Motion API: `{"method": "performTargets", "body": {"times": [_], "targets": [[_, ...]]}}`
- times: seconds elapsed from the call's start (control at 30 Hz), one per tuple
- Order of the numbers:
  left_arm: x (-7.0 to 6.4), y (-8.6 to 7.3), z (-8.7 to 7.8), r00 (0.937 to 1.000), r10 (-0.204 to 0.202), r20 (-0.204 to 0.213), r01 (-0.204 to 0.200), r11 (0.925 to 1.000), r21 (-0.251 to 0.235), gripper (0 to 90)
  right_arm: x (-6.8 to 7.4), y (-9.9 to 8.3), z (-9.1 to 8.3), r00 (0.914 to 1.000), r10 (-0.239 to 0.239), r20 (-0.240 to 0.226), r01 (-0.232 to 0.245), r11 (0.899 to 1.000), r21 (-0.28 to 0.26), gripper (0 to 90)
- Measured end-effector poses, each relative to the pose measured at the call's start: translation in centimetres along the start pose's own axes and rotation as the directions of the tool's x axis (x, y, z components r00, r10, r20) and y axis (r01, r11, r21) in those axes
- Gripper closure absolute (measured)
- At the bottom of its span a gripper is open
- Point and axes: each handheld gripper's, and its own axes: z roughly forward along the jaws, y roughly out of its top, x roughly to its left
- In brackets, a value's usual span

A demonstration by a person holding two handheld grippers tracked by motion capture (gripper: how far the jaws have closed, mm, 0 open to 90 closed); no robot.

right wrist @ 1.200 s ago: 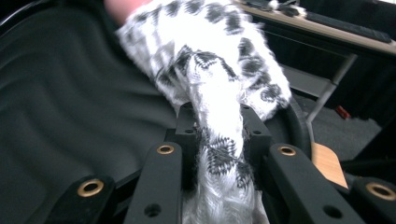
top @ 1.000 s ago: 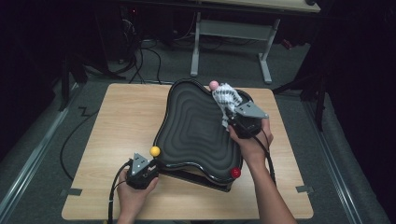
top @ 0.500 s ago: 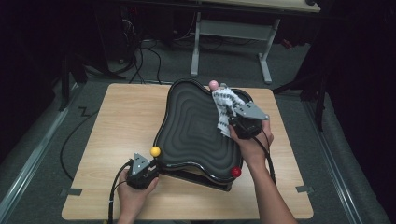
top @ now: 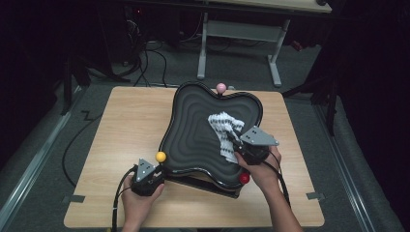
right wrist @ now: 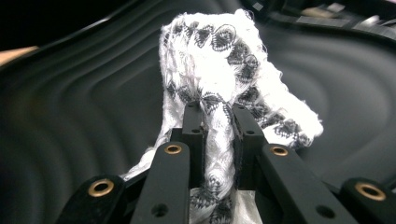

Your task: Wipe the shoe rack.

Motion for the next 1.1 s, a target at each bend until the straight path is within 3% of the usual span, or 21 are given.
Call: {"method": "performTargets", "body": {"times": [0.1, 0.2, 0.3, 0.4, 0.53, 0.77, 0.87, 1.03, 1.1], "targets": [[0.0, 0.0, 0.0, 1.0, 0.001, -0.002, -0.001, 1.0, 0.001, 73.3, 0.1, -0.5, -0.7, 0.9983, 0.019, -0.054, -0.018, 1.0, 0.016, 79.3], [0.0, 0.0, 0.0, 1.0, 0.002, -0.003, -0.002, 1.0, 0.001, 73.3, 0.5, -0.9, -0.9, 0.9966, -0.015, -0.081, 0.017, 1.0, 0.024, 79.3], [-0.1, 0.0, 0.0, 1.0, 0.001, -0.003, -0.001, 1.0, 0.0, 73.3, 0.4, -1.1, -1.0, 0.9962, -0.008, -0.087, 0.01, 1.0, 0.013, 79.2], [-0.1, 0.0, 0.1, 1.0, 0.002, -0.003, -0.002, 1.0, -0.003, 73.3, 0.0, -0.9, -0.8, 0.9988, -0.01, -0.048, 0.01, 1.0, 0.003, 78.8], [-0.1, 0.0, 0.1, 1.0, 0.008, 0.0, -0.008, 1.0, -0.003, 73.4, -1.1, -0.4, -0.2, 0.9995, 0.026, 0.02, -0.026, 1.0, -0.009, 78.7], [-0.6, -0.1, 0.2, 0.9986, 0.04, 0.034, -0.04, 0.9992, 0.0, 73.7, -3.6, 1.5, 1.5, 0.9857, 0.055, 0.159, -0.057, 0.998, 0.008, 77.9], [-1.1, -0.1, 0.3, 0.996, 0.065, 0.061, -0.066, 0.9978, 0.003, 73.7, -4.4, 2.0, 1.9, 0.9799, 0.095, 0.175, -0.102, 0.994, 0.028, 78.2], [-2.2, -0.2, 0.4, 0.9898, 0.106, 0.096, -0.107, 0.9942, 0.007, 74.1, -3.8, 2.6, 2.1, 0.978, 0.112, 0.176, -0.13, 0.987, 0.095, 79.0], [-2.6, -0.2, 0.4, 0.9905, 0.112, 0.081, -0.113, 0.9936, 0.009, 74.5, -3.5, 2.7, 2.1, 0.9741, 0.123, 0.19, -0.147, 0.982, 0.116, 79.1]]}}
